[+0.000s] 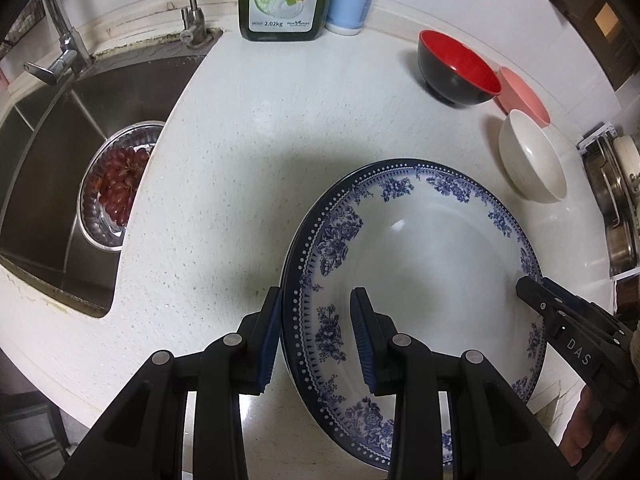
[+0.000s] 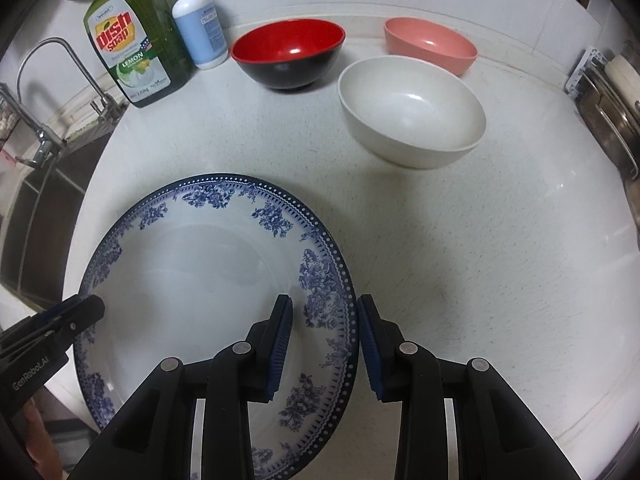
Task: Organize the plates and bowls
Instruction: 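Lower the plate onto the stacked plates and open both grippers, then move both grippers to the white bowl beside the red bowl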
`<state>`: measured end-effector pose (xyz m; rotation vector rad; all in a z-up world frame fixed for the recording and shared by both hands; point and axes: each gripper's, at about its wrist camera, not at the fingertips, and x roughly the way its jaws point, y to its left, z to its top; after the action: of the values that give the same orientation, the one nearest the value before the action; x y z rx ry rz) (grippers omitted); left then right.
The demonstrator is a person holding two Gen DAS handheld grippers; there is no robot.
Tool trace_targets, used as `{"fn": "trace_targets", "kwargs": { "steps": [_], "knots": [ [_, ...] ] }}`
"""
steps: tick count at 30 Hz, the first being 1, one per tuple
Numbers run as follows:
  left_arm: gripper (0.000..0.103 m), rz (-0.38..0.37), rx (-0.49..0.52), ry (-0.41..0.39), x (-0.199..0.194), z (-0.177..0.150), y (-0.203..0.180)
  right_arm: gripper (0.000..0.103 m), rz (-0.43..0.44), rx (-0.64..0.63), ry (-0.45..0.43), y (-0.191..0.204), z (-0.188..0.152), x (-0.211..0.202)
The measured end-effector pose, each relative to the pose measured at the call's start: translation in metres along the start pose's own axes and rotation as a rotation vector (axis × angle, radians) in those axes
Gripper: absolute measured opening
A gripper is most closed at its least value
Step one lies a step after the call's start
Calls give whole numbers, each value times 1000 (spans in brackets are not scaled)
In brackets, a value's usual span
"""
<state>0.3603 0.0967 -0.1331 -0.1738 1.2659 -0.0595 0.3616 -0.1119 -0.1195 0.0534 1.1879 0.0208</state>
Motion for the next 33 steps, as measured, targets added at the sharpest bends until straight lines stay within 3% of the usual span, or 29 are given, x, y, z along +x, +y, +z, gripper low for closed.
{"fn": "trace_targets", "kwargs": {
  "steps": [11, 17, 25, 33],
  "knots": [
    [35, 10, 17, 18, 7, 1, -1, 37, 19, 4, 59, -1, 2, 13],
    [46, 1, 23, 27, 9, 1, -3, 38, 26, 7, 65, -1, 2, 16],
    [57, -8, 55, -10, -2, 6, -12, 38, 55, 13, 35, -4, 3, 5],
    [60, 2, 138, -82, -23, 18, -37, 38, 43, 14, -35, -14, 6, -21]
  ]
}}
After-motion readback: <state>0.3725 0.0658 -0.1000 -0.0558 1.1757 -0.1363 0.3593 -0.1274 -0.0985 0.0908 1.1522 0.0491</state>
